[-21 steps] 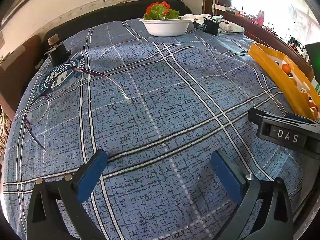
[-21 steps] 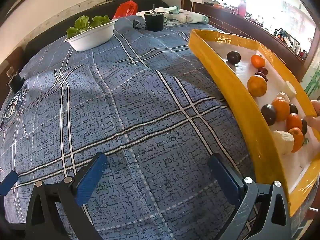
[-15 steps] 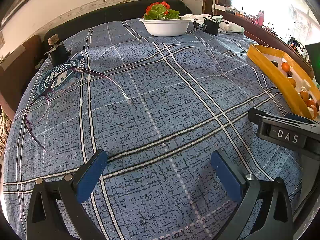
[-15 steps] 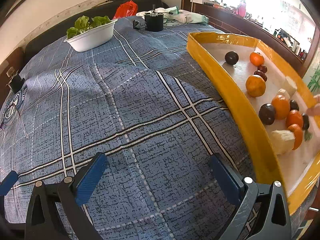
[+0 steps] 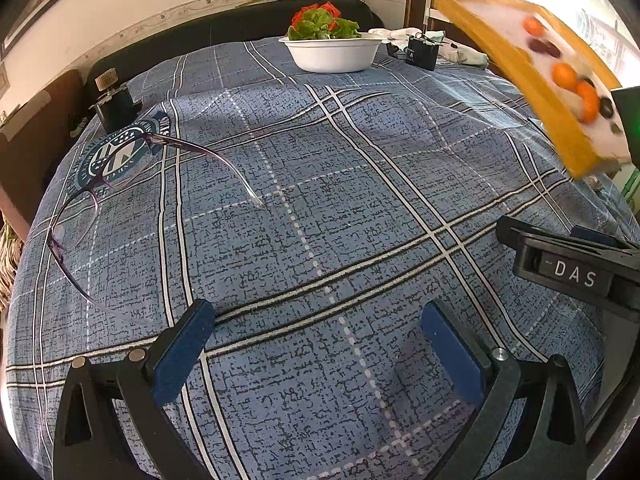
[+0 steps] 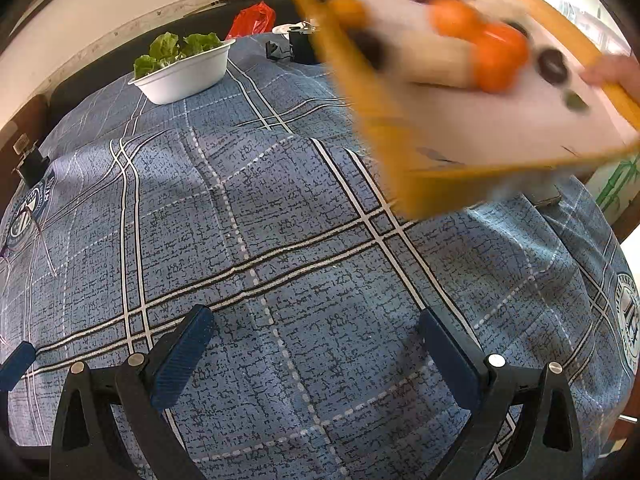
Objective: Organize fruits
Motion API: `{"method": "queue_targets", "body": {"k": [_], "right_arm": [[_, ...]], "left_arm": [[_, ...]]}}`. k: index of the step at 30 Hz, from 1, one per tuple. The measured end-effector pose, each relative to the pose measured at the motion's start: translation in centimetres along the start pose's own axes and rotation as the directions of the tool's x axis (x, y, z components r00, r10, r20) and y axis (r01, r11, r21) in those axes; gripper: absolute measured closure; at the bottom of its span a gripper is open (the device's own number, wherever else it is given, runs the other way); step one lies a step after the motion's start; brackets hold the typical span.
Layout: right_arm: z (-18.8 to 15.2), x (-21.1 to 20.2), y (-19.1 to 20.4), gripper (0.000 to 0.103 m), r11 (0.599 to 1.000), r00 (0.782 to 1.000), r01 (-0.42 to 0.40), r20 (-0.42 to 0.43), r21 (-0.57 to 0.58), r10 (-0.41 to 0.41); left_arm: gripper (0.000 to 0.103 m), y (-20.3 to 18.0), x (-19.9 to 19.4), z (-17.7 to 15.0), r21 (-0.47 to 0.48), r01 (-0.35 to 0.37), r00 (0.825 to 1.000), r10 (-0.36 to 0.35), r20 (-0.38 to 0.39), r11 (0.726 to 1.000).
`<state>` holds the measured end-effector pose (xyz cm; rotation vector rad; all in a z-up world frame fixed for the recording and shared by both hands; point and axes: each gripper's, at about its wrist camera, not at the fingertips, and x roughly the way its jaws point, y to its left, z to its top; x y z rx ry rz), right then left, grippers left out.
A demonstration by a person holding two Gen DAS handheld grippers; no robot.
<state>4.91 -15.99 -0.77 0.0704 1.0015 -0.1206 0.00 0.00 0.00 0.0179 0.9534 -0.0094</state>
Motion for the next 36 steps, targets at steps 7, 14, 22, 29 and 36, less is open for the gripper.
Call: {"method": "queue_targets", "body": {"k": [7, 14, 22, 29, 36], "right_arm": [[-0.08, -0.03, 0.01, 0.000, 1.000, 1.000, 0.000, 0.001, 0.000, 0.000], [-0.01, -0.08, 0.03, 0.000, 1.000, 1.000, 0.000, 0.000, 0.000, 0.000], [0.04, 0.05, -0.17, 0.000, 1.000, 1.000, -0.003, -0.001, 0.000, 0.003], [0.10, 0.00, -0.19, 0.000, 1.000, 1.000, -0.003, 0.000, 0.001, 0.003], [0.00, -0.02, -0.15, 0.000, 1.000, 1.000, -0.004, 0.000, 0.001, 0.004]], "left_arm": [[0.000, 0.00, 0.00, 0.00, 0.000, 0.000, 1.000, 0.000, 0.000, 1.000], [0.000, 0.01, -0.05, 0.01, 0.001, -0.001, 1.000, 0.001, 0.000, 1.000], [0.000, 0.01, -0.10, 0.02, 0.001, -0.001, 1.000, 0.001, 0.000, 1.000], [0.000, 0.07, 0.29, 0.61, -0.002, -0.001, 1.000, 0.001, -0.001, 1.000], [0.000, 0.27, 0.43, 0.21, -0.001, -0.001, 1.000, 0.001, -0.001, 1.000]]}}
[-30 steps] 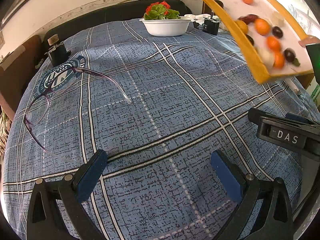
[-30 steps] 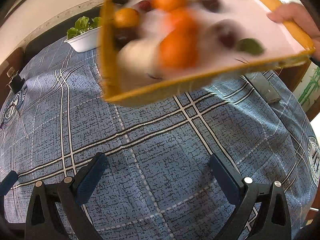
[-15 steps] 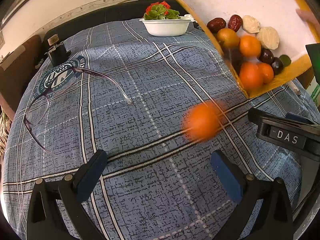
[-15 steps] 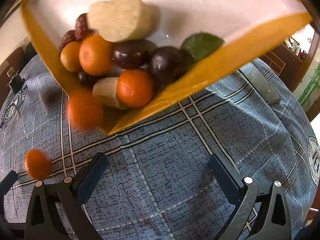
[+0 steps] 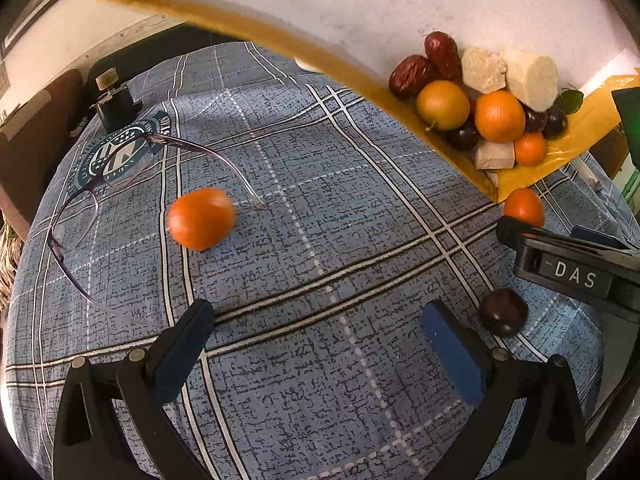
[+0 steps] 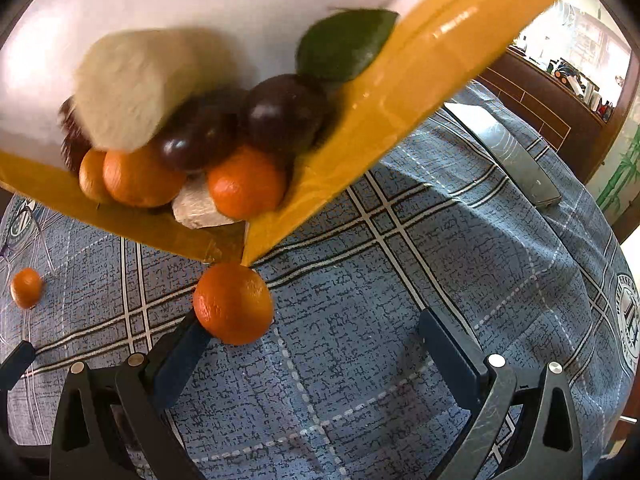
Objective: Organize fruits
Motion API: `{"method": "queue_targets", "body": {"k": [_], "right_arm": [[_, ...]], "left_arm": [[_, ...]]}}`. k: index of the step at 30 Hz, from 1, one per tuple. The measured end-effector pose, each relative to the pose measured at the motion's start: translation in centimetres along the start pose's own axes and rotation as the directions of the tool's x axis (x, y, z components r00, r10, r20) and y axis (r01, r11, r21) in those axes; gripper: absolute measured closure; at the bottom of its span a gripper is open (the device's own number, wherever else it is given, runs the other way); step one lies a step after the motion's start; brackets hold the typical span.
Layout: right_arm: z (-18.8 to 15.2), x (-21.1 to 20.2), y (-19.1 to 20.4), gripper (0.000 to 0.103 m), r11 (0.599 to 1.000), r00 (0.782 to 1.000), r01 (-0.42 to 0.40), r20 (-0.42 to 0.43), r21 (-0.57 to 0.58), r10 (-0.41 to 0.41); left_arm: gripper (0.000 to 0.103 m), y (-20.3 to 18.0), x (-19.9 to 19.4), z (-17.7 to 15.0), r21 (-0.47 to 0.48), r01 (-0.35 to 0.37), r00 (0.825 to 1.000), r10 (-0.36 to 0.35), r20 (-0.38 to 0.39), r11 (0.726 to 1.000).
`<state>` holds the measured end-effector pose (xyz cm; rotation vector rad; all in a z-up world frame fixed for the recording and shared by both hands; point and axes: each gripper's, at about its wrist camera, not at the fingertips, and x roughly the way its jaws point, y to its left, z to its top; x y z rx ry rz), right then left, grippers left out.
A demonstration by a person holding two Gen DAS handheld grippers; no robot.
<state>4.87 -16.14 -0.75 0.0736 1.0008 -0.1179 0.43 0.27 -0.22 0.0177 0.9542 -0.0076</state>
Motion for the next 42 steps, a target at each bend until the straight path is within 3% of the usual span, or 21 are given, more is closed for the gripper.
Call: {"method": "queue_targets", "body": {"k": [42], "right_arm": [[-0.21, 0.07, 0.05, 0.000, 1.000, 1.000, 0.005, 0.004, -0.009, -0.005]], "left_arm": [[0.000, -0.17, -0.37, -0.14, 0.003, -0.003, 1.000, 0.003, -0.002, 1.000]]}}
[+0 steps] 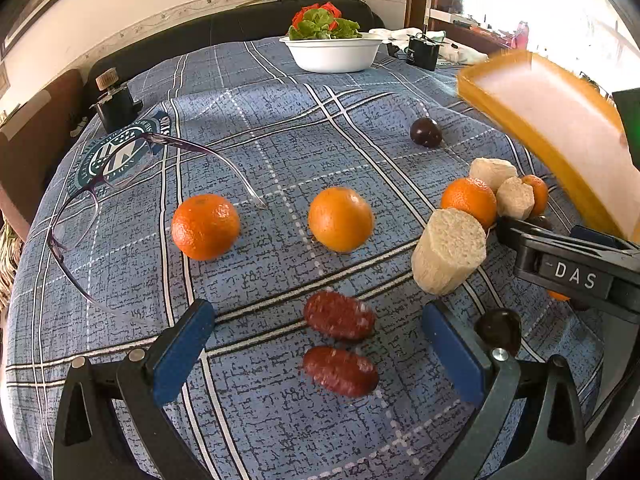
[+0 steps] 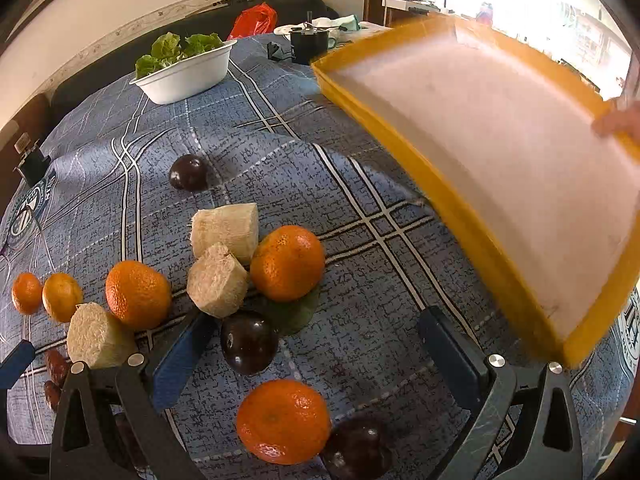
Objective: Organize fruits
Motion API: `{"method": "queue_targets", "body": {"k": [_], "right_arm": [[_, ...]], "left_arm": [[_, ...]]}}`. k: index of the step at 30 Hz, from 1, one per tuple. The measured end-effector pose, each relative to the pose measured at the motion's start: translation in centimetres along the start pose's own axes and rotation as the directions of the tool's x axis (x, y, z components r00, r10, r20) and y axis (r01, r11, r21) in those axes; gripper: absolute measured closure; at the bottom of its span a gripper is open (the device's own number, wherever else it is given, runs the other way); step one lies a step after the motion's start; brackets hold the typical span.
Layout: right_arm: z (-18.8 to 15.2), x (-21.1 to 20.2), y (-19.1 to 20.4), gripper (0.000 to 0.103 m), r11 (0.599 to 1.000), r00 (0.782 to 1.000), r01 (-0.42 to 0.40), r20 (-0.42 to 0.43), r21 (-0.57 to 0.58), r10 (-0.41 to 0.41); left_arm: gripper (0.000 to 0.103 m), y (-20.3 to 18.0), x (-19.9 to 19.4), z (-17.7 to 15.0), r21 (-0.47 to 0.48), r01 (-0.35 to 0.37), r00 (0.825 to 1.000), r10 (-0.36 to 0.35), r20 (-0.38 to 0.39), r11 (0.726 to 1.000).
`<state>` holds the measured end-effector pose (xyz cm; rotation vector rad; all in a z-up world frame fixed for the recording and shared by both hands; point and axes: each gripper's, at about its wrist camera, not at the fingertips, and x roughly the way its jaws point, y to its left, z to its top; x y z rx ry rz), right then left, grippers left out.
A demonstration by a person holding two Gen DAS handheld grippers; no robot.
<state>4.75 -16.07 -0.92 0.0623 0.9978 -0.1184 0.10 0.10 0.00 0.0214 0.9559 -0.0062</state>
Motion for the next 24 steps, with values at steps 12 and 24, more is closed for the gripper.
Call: {"method": "queue_targets", "body": {"k": [12, 24], "right_arm": [[-0.02, -0.02, 0.03, 0.000, 1.000, 1.000, -0.001, -0.001, 0.000, 0.001], [-0.02, -0.03, 0.00, 0.000, 1.000, 1.000, -0.002, 0.001, 0.001, 0.002]], "left_arm": [[0.000, 0.00, -0.01, -0.01, -0.001, 0.002, 1.000, -0.002, 0.001, 1.000], [0.000, 0.00, -0.01, 0.00, -0.001, 0.001, 1.000, -0.001, 0.001, 1.000]]}}
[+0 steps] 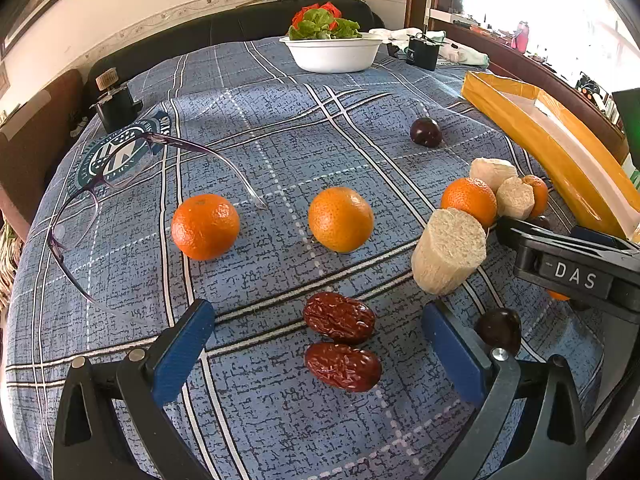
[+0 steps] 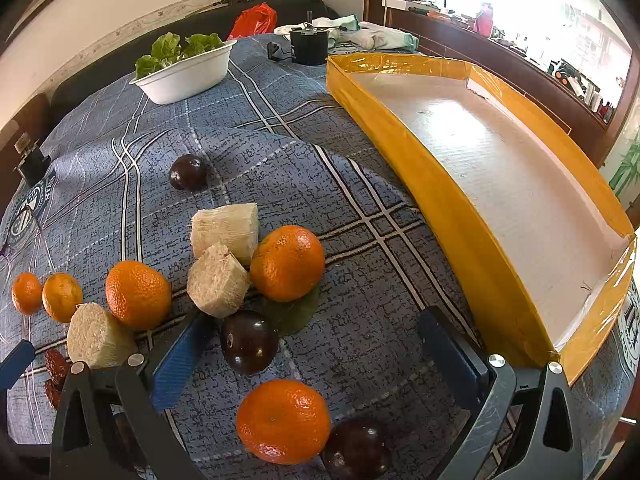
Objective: Organize fruits
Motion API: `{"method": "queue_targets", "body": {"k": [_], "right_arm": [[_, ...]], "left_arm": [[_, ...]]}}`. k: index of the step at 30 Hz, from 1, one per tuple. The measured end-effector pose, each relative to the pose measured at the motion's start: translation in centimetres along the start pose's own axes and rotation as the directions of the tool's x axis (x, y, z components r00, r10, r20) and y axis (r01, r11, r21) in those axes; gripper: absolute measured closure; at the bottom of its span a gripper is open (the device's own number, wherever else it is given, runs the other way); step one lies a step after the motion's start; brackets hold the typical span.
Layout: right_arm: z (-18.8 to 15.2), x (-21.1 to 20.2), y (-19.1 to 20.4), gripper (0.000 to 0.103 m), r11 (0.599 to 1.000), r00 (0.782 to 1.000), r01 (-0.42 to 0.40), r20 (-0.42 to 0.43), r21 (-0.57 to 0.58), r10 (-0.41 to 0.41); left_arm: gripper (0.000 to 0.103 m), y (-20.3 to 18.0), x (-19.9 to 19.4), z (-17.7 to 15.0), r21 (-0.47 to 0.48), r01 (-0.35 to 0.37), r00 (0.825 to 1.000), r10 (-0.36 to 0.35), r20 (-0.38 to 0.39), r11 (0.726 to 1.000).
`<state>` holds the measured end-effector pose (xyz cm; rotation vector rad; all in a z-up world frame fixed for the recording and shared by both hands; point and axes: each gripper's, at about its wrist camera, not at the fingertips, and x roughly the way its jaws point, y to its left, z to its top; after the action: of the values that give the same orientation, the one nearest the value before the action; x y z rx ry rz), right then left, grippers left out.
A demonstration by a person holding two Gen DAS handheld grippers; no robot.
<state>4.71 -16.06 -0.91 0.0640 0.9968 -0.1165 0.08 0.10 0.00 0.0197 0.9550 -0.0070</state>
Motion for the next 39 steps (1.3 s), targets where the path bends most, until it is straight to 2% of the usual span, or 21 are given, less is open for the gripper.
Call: {"method": "queue_targets", "body": {"k": [15, 18, 22, 25, 27, 28, 29, 32, 34, 39], "right_arm": [[-0.1, -0.1, 0.2, 0.000, 1.000, 1.000, 0.009, -0.004, 0.005, -0.009], [0.7, 0.1, 0.1, 0.000, 1.000, 0.998, -0.007, -0.064, -0.029, 0.005], [1.3, 0.4, -0.3, 0.000, 0.974, 0.979, -0.141, -0.168, -0.177, 0.111], [1.2, -0.6, -1.3, 0.010, 0.957, 0.972, -0.215, -0.134, -0.195, 0.191], [1.2, -1.7, -2.1, 0.011, 0.946, 0.960, -0.270, -0.127, -0.178, 0.250], [1.4, -2.4, -2.7, 0.011, 0.937, 0.946, -0.309, -0.155, -0.165, 0.284], [1.4, -3.2, -2.7, 0.011, 0.926, 0.942, -0.328, -0.142, -0.187, 0.305], [1.1, -5.9, -4.1, 0.011, 0.883, 0.906, -0.422, -0.123, -0.206, 0.404], [0.7, -7.5, -5.7, 0.011, 0.864, 0.887, -0.461, -0.108, -0.201, 0.448], [0.7, -9.6, -7.8, 0.011, 0.858, 0.894, -0.446, -0.090, -0.254, 0.438]], "left_arm": [[0.000, 0.0, 0.0, 0.0, 0.000, 0.000, 1.000, 0.000, 0.000, 1.000], [0.000, 0.0, 0.0, 0.0, 0.000, 0.000, 1.000, 0.000, 0.000, 1.000], [0.000, 0.0, 0.0, 0.0, 0.000, 0.000, 1.000, 0.000, 0.000, 1.000], [0.000, 0.0, 0.0, 0.0, 0.000, 0.000, 1.000, 0.000, 0.000, 1.000], [0.000, 0.0, 0.0, 0.0, 0.000, 0.000, 1.000, 0.000, 0.000, 1.000], [0.000, 0.0, 0.0, 0.0, 0.000, 0.000, 1.000, 0.000, 0.000, 1.000], [0.000, 0.0, 0.0, 0.0, 0.000, 0.000, 1.000, 0.000, 0.000, 1.000], [0.000, 0.0, 0.0, 0.0, 0.000, 0.000, 1.000, 0.000, 0.000, 1.000], [0.000, 0.0, 0.0, 0.0, 0.000, 0.000, 1.000, 0.000, 0.000, 1.000], [0.000, 0.0, 0.0, 0.0, 0.000, 0.000, 1.000, 0.000, 0.000, 1.000]]}}
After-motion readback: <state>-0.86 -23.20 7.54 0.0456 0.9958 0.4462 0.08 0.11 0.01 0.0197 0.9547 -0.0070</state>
